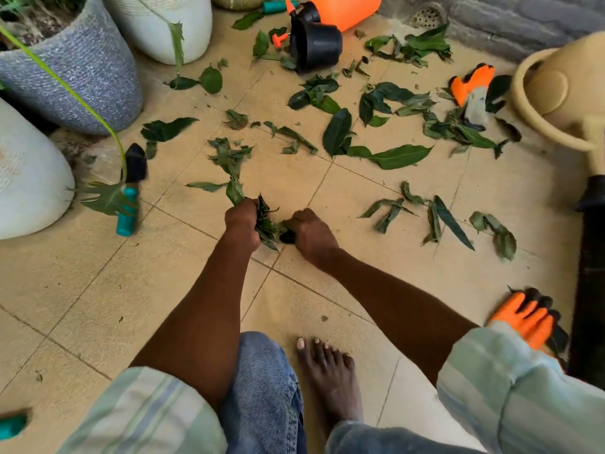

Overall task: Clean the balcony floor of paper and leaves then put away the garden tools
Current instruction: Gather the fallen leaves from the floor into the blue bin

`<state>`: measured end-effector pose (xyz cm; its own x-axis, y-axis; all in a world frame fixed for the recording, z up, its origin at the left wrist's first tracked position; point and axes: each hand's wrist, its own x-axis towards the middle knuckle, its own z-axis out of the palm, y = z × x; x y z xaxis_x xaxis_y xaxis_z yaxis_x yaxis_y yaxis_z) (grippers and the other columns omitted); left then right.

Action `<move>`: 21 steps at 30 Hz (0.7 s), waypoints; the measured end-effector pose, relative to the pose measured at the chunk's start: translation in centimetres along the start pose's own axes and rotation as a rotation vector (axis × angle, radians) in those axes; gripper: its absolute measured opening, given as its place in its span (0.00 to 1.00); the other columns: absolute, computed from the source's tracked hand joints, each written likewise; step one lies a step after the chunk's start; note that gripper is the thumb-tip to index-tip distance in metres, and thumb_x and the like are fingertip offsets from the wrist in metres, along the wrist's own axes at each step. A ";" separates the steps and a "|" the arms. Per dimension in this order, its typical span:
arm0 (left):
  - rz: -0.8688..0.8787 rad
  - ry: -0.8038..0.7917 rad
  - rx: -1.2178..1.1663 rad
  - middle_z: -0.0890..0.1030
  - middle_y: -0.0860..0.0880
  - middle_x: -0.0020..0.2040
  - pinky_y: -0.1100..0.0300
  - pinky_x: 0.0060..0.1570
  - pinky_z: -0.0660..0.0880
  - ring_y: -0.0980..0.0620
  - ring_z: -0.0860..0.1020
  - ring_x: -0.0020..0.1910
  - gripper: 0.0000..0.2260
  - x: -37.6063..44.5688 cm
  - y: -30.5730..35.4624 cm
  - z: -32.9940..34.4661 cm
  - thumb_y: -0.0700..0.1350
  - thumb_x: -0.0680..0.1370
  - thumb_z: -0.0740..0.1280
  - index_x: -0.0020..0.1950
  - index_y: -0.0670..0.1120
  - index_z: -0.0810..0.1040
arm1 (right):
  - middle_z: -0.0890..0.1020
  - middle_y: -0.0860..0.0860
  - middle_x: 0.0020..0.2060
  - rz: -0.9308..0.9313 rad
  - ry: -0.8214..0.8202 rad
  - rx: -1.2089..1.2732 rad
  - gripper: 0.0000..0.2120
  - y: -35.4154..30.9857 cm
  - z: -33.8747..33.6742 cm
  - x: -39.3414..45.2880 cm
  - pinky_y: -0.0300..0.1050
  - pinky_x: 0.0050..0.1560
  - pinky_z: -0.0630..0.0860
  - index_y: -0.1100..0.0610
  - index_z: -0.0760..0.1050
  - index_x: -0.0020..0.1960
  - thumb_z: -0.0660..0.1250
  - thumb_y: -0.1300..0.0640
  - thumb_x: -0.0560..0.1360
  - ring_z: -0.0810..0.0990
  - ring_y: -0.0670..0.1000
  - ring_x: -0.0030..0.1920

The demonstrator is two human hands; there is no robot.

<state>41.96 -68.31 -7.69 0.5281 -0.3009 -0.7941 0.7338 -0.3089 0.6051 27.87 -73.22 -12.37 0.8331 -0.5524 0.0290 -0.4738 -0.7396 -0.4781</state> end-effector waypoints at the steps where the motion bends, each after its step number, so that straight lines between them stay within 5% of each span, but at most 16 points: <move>1: -0.001 -0.015 0.027 0.77 0.45 0.38 0.60 0.32 0.72 0.48 0.75 0.32 0.08 -0.5 -0.3 0.8 0.41 0.78 0.61 0.43 0.43 0.77 | 0.80 0.60 0.52 0.051 0.005 0.019 0.15 0.3 -0.5 -0.8 0.50 0.54 0.73 0.61 0.78 0.62 0.64 0.63 0.77 0.74 0.59 0.56; 7: 0.015 -0.072 0.167 0.79 0.43 0.48 0.55 0.41 0.73 0.45 0.76 0.44 0.14 -2.9 -2.5 5.5 0.42 0.77 0.63 0.61 0.41 0.79 | 0.83 0.59 0.50 0.424 0.206 0.289 0.12 2.5 -6.2 -5.6 0.44 0.54 0.76 0.63 0.80 0.54 0.63 0.68 0.73 0.80 0.58 0.52; 12: 0.047 -0.170 0.211 0.77 0.44 0.39 0.54 0.45 0.73 0.46 0.75 0.37 0.07 -6.5 -4.5 9.9 0.41 0.79 0.61 0.48 0.40 0.77 | 0.81 0.59 0.56 0.722 0.132 0.096 0.12 7.8 -10.5 -7.8 0.44 0.53 0.72 0.62 0.79 0.58 0.63 0.62 0.77 0.78 0.58 0.58; 14: 0.045 -0.191 0.229 0.76 0.45 0.37 0.54 0.45 0.73 0.48 0.74 0.34 0.08 -7.6 -5.2 11.2 0.40 0.80 0.61 0.42 0.41 0.75 | 0.81 0.61 0.55 0.720 0.072 0.065 0.11 9.5 -11.3 -8.9 0.45 0.54 0.71 0.64 0.80 0.56 0.64 0.63 0.76 0.77 0.59 0.58; 17: 0.051 -0.207 0.239 0.77 0.45 0.37 0.55 0.44 0.73 0.47 0.75 0.36 0.06 -8.4 -5.9 12.3 0.42 0.80 0.61 0.49 0.42 0.76 | 0.81 0.62 0.54 0.626 -0.047 0.004 0.11 11.4 -12.0 -9.7 0.48 0.57 0.72 0.66 0.80 0.54 0.65 0.62 0.76 0.76 0.61 0.58; 21: 0.029 -0.193 0.257 0.78 0.44 0.39 0.55 0.43 0.72 0.46 0.76 0.35 0.08 -6.9 -6.2 12.4 0.42 0.79 0.62 0.54 0.42 0.77 | 0.70 0.65 0.64 0.449 -0.178 -0.176 0.25 12.9 -13.1 -7.4 0.50 0.67 0.65 0.69 0.73 0.64 0.63 0.50 0.75 0.66 0.63 0.66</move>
<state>28.47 -75.48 -5.24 0.4381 -0.4710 -0.7657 0.5746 -0.5083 0.6415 11.84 -83.67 -7.20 0.5647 -0.7680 -0.3022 -0.8243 -0.5063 -0.2535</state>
